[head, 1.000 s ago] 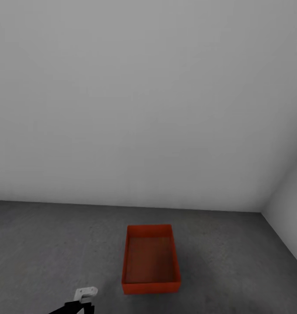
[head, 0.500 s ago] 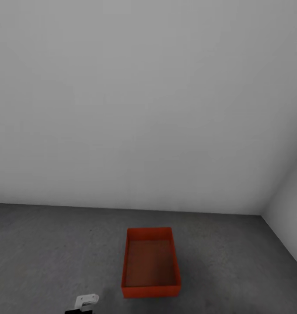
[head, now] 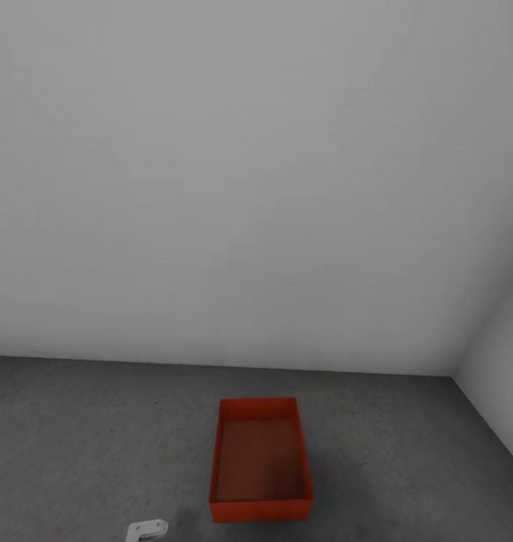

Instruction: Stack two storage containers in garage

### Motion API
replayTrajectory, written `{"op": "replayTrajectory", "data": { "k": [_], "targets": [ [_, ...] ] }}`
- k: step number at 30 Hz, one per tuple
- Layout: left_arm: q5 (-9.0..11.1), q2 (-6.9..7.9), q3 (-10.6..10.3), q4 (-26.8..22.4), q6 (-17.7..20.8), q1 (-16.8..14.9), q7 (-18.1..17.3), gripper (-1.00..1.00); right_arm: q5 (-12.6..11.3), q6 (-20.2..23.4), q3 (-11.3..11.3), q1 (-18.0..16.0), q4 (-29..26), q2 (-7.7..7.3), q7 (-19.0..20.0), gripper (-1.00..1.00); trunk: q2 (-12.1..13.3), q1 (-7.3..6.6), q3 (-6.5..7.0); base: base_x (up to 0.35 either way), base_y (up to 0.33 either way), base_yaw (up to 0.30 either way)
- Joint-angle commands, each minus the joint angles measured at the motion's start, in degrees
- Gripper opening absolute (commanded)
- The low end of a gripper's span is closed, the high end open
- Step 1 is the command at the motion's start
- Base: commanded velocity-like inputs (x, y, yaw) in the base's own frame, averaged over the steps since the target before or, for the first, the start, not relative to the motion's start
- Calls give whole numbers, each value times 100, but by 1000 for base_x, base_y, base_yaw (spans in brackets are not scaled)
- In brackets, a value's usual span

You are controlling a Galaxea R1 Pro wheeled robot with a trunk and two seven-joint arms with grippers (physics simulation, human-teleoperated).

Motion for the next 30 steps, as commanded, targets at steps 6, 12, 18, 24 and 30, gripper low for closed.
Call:
{"op": "replayTrajectory", "data": {
  "k": [6, 12, 18, 24, 30],
  "targets": [
    [57, 2, -7, -3, 21, 12, 4, 100, -57, -27, 48, 3, 17, 22, -5, 100, -3, 0, 26, 0, 0, 0],
    [61, -6, -7, -3, 23, 14, 3, 100, -90, -26, 42, 5, 17, 26, 3, 100, -3, 0, 31, 0, 0, 0],
    [59, -44, -7, -3, 16, 35, 3, 100, -106, -27, 39, 5, 17, 0, 4, 100, -3, 0, 31, 0, 0, 0],
    [56, -52, -7, -3, 27, 40, 12, 100, -108, -27, 46, 5, 17, 22, 4, 100, -3, 0, 32, 0, 0, 0],
    [55, -46, -7, -3, 26, 41, 15, 100, -116, -27, 40, 5, 17, 30, -4, 100, -3, 0, 68, 0, 0, 0]
  ]
}}
